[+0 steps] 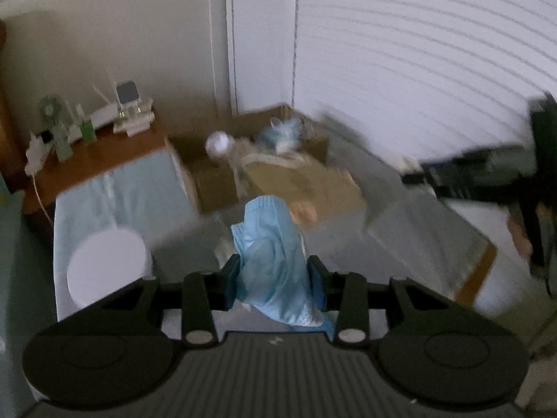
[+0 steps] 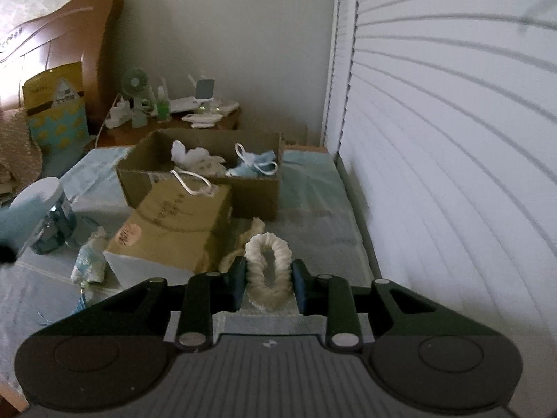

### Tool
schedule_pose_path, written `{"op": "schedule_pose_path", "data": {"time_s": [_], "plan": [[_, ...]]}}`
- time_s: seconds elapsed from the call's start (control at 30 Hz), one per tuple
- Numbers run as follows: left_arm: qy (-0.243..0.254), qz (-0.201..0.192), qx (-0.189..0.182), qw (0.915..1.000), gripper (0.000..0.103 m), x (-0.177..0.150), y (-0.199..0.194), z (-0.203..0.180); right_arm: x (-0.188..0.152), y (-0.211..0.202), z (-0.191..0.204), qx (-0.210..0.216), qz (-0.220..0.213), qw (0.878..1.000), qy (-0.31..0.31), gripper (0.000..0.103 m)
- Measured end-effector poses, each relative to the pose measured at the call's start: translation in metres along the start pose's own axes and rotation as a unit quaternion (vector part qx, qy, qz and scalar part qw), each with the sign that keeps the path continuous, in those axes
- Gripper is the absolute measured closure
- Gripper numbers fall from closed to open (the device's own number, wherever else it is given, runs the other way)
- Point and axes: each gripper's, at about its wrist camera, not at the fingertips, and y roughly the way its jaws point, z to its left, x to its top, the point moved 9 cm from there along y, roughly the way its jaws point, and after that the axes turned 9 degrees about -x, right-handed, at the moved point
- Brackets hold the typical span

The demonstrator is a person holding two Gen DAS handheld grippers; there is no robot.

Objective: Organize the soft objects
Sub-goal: 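Carry the blue pouch into the box with the left gripper and release, then lower the white fluffy ring into the box and open the right gripper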

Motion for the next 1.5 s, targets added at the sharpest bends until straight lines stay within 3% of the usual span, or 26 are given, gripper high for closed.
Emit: {"op": "schedule_pose_path", "data": {"time_s": [0.33, 0.6, 0.7, 0.77, 1.07, 1.5], "plan": [[-0.033, -0.03, 0.033, 0.9985, 0.064, 0.087, 0.068, 0.054, 0.016, 0.01, 0.011, 0.01, -0.004, 1.0, -0.006, 0.071], [-0.091, -0.036, 0.061, 0.9934, 0.063, 0.117, 0.12, 0.095, 0.025, 0.02, 0.013, 0.011, -0.005, 1.0, -0.007, 0.071], [-0.126, -0.041, 0.066, 0.989, 0.049, 0.117, 0.133, 0.108, 0.027, 0.023, 0.015, 0.014, -0.004, 1.0, -0.008, 0.071], [-0.136, -0.054, 0.074, 0.9865, 0.023, 0.115, 0.134, 0.114, 0.027, 0.025, 0.016, 0.014, -0.003, 1.0, -0.01, 0.071], [-0.099, -0.075, 0.08, 0.989, 0.006, 0.106, 0.1, 0.1, 0.029, 0.026, 0.019, 0.017, -0.003, 1.0, -0.013, 0.071], [-0.053, -0.047, 0.064, 0.9954, 0.004, 0.05, 0.051, 0.044, 0.066, 0.032, 0.044, 0.039, -0.024, 0.998, -0.043, 0.07]]}}
